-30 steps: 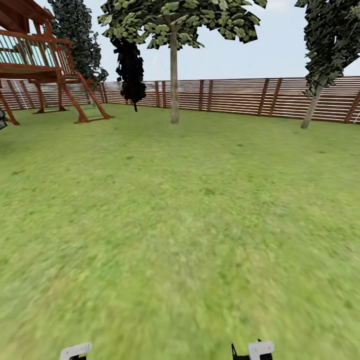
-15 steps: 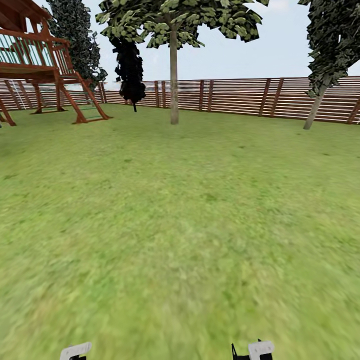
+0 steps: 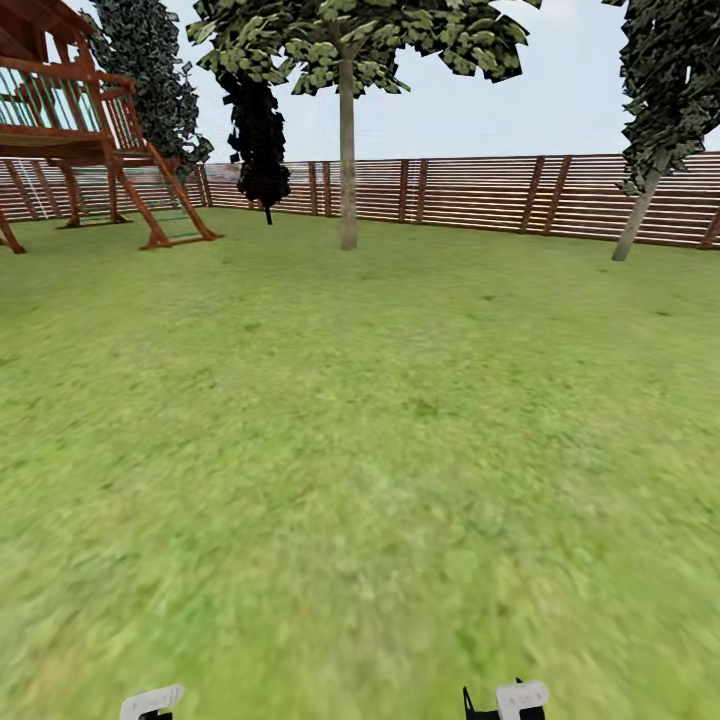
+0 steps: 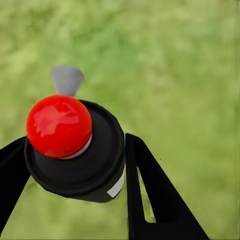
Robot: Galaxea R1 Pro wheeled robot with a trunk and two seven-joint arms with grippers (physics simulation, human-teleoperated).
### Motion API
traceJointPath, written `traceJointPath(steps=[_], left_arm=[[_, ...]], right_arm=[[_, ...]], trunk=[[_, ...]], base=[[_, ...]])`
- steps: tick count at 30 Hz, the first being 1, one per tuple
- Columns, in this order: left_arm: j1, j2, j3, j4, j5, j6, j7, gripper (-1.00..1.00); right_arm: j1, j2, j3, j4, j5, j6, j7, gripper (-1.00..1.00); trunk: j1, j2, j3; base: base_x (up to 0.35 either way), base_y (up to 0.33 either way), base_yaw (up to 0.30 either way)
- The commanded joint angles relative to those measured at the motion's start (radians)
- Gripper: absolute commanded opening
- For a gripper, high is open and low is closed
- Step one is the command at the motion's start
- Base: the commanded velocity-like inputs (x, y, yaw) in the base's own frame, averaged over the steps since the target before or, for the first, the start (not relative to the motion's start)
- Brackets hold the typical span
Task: In the garden, pick up the pesticide atomizer on the floor and spray pesticide onto both trees until each tree trunk is fully covered.
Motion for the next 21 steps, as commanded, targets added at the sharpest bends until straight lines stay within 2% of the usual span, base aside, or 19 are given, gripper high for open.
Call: traceJointPath(steps=[1,21], left_arm=[[-0.001,0.0,0.001,0.001,0.005,-0.003,-0.004,-1.0],[-0.001,0.0,0.001,0.0,0.005,-0.003,-0.004,-1.0]], right_arm=[[-0.001,0.0,0.008,0.001,0.003,-0.001,-0.01,1.0],[-0.001,0.0,0.008,0.001,0.003,-0.001,-0.01,1.0]], trunk=[[0.0,0.0,-0.001],[0.0,0.0,-0.001]], base=[[0.337,0.0,0.0],[0.337,0.0,0.0]])
